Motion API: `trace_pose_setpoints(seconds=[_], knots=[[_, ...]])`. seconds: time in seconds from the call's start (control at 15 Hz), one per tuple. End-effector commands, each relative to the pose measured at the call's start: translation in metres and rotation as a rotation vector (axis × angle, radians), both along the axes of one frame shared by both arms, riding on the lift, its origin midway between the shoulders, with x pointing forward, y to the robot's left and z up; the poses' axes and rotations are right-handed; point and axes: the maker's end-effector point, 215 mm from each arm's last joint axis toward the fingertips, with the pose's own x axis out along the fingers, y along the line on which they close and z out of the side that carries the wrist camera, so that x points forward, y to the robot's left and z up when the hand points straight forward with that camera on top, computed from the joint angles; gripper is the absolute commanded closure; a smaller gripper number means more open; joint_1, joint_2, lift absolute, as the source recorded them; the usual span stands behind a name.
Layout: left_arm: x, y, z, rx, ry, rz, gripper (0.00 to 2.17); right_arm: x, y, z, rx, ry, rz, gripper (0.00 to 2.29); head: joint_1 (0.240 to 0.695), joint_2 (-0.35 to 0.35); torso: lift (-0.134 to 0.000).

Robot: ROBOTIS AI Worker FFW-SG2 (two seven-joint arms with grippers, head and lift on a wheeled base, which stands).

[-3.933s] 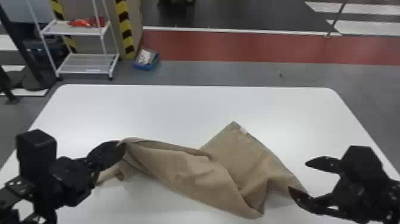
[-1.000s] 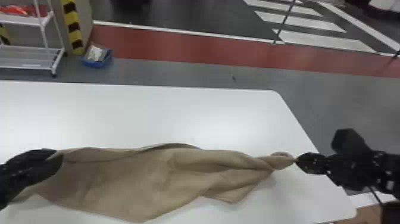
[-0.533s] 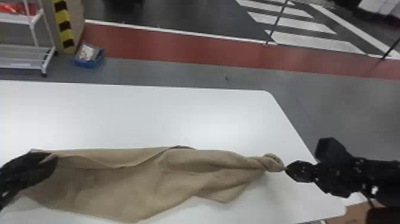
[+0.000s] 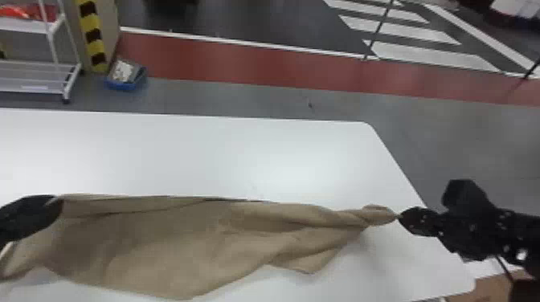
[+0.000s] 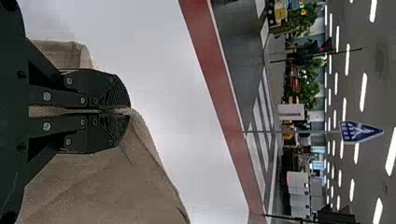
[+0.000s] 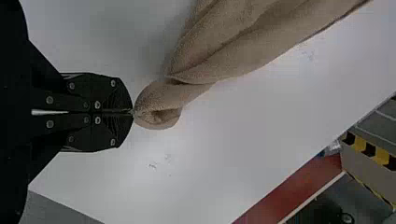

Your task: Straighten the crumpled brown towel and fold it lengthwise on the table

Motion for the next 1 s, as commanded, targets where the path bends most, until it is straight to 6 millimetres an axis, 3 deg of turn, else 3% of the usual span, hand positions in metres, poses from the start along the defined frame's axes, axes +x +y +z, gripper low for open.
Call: trace_pose_setpoints(seconds=[0.0,0.2,0.4,0.67,0.73,0.8,0.93], knots=[[0.022,0.011,0.031,-0.028,-0.020,0.045,1.09,0.028,-0.023,0.034,0.036,-0.102,-0.106,2.07,0.695,-0.270,-0.120],[0.064,0.006,0.078,-0.104,-0.036,0.061,1.09,0.068,-0.043,0.071,0.120,-0.197,-0.276,2.07,0.695,-0.274,-0.120],[0.127,-0.002,0.111,-0.154,-0.055,0.052,1.09,0.120,-0.057,0.104,0.143,-0.288,-0.413,2.07,0.695,-0.273,-0.120],[0.221,-0.023,0.135,-0.140,-0.035,0.043,1.09,0.202,-0.062,0.135,0.166,-0.342,-0.459,2.07,0.593,-0.257,-0.120],[0.243,-0.030,0.150,-0.125,-0.059,0.031,1.09,0.222,-0.063,0.144,0.164,-0.348,-0.464,2.07,0.573,-0.254,-0.120],[0.263,-0.035,0.169,-0.113,-0.099,0.022,1.09,0.241,-0.063,0.161,0.168,-0.366,-0.466,2.07,0.524,-0.245,-0.120],[0.288,-0.032,0.205,-0.089,-0.173,0.028,1.09,0.271,-0.068,0.197,0.176,-0.405,-0.484,2.07,0.476,-0.239,-0.120]])
